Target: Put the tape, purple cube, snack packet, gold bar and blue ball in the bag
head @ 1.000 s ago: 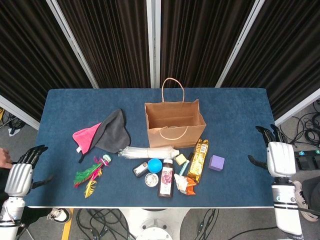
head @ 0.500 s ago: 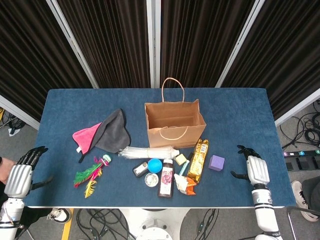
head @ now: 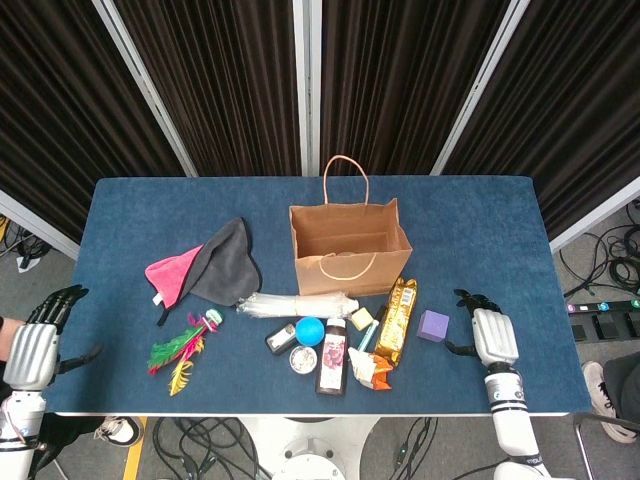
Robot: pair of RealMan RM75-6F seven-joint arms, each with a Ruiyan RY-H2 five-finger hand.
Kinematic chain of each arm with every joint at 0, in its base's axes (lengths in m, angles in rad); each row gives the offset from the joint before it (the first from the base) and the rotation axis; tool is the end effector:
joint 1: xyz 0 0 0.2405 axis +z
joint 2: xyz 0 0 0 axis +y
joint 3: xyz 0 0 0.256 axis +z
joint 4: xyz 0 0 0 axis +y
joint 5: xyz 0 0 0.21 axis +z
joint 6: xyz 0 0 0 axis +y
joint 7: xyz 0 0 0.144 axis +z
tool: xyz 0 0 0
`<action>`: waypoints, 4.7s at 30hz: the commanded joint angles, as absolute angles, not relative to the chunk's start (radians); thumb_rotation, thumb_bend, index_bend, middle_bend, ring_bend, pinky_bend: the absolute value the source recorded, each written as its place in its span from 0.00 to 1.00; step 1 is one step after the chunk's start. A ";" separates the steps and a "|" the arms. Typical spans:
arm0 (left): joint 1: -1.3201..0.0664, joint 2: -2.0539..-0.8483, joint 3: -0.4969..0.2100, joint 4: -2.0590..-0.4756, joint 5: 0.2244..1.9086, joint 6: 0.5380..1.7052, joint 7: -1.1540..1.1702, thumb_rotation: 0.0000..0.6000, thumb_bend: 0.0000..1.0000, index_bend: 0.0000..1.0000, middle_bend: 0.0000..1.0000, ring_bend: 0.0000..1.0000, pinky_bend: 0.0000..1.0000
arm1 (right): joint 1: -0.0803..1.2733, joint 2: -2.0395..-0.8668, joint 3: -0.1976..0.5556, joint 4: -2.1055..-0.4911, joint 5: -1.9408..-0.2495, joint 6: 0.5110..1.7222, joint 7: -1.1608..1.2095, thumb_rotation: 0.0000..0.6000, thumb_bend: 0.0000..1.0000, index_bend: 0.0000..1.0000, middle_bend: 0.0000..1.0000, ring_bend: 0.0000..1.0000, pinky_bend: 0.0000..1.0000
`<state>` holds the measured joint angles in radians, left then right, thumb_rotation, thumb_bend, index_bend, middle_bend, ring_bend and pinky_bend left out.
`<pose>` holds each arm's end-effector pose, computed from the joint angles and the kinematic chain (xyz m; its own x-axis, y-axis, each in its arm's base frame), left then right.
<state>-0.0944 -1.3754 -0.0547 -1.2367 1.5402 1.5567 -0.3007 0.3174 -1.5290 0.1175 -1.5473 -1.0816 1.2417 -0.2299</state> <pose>-0.3443 0.1879 0.1174 0.2205 -0.0714 0.9728 0.9728 -0.0568 -0.2247 -0.2724 -0.2467 0.0152 0.1948 -0.2248 0.9547 -0.9665 0.1220 0.2259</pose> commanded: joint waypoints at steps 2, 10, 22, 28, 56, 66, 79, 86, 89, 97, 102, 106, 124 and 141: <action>-0.097 -1.374 -0.055 -1.238 1.539 1.553 -0.292 1.00 0.22 0.22 0.26 0.17 0.25 | 0.326 -1.557 0.120 -1.527 -1.083 1.227 -0.237 1.00 0.02 0.17 0.30 0.15 0.20; -0.093 -1.377 -0.052 -1.229 1.528 1.543 -0.308 1.00 0.22 0.22 0.26 0.17 0.25 | 0.335 -1.601 0.130 -1.481 -1.070 1.212 -0.269 1.00 0.04 0.21 0.32 0.18 0.20; -0.101 -1.385 -0.062 -1.221 1.523 1.544 -0.320 1.00 0.22 0.22 0.26 0.17 0.25 | 0.353 -1.644 0.145 -1.440 -1.065 1.193 -0.305 1.00 0.11 0.32 0.39 0.26 0.23; -0.101 -1.384 -0.059 -1.227 1.519 1.534 -0.327 1.00 0.22 0.22 0.26 0.17 0.25 | 0.344 -1.640 0.145 -1.454 -1.105 1.223 -0.285 1.00 0.17 0.41 0.46 0.33 0.28; -0.106 -1.377 -0.056 -1.267 1.537 1.546 -0.297 1.00 0.22 0.22 0.26 0.17 0.25 | 0.578 -1.378 0.506 -2.003 -1.197 1.376 -0.611 1.00 0.21 0.45 0.49 0.35 0.30; -0.115 -1.355 -0.063 -1.286 1.526 1.529 -0.276 1.00 0.22 0.22 0.26 0.17 0.25 | 0.764 -1.554 0.496 -1.844 -1.060 1.312 -0.715 1.00 0.19 0.45 0.48 0.35 0.30; -0.115 -1.353 -0.065 -1.282 1.522 1.531 -0.282 1.00 0.22 0.22 0.26 0.17 0.25 | 0.790 -1.528 0.478 -1.804 -1.053 1.268 -0.589 1.00 0.00 0.12 0.17 0.05 0.19; -0.114 -1.354 -0.062 -1.283 1.524 1.533 -0.278 1.00 0.22 0.22 0.26 0.17 0.25 | 0.784 -1.503 0.472 -1.823 -1.084 1.298 -0.560 1.00 0.00 0.10 0.13 0.00 0.15; -0.114 -1.352 -0.062 -1.284 1.523 1.531 -0.276 1.00 0.22 0.22 0.26 0.17 0.25 | 0.775 -1.481 0.476 -1.846 -1.121 1.330 -0.553 1.00 0.00 0.10 0.13 0.00 0.15; -0.116 -1.356 -0.058 -1.290 1.524 1.525 -0.268 1.00 0.22 0.22 0.26 0.17 0.25 | 0.686 -1.314 0.500 -1.952 -1.150 1.405 -0.548 1.00 0.00 0.10 0.15 0.02 0.15; -0.120 -1.355 -0.056 -1.301 1.537 1.531 -0.252 1.00 0.22 0.22 0.26 0.17 0.25 | 0.570 -1.166 0.442 -2.006 -1.212 1.411 -0.437 1.00 0.00 0.14 0.21 0.07 0.16; -0.122 -1.355 -0.048 -1.306 1.552 1.535 -0.239 1.00 0.22 0.22 0.26 0.17 0.25 | 0.461 -1.071 0.372 -2.003 -1.235 1.427 -0.340 1.00 0.00 0.28 0.27 0.12 0.20; -0.110 -1.363 -0.045 -1.306 1.564 1.572 -0.199 1.00 0.22 0.22 0.26 0.16 0.25 | 0.279 -1.151 0.016 -1.892 -1.422 1.278 -0.143 1.00 0.00 0.28 0.30 0.14 0.22; -0.096 -1.370 -0.051 -1.264 1.529 1.558 -0.246 1.00 0.22 0.22 0.26 0.16 0.25 | 0.338 -1.389 -0.021 -1.833 -1.444 1.129 -0.223 1.00 0.00 0.26 0.29 0.14 0.22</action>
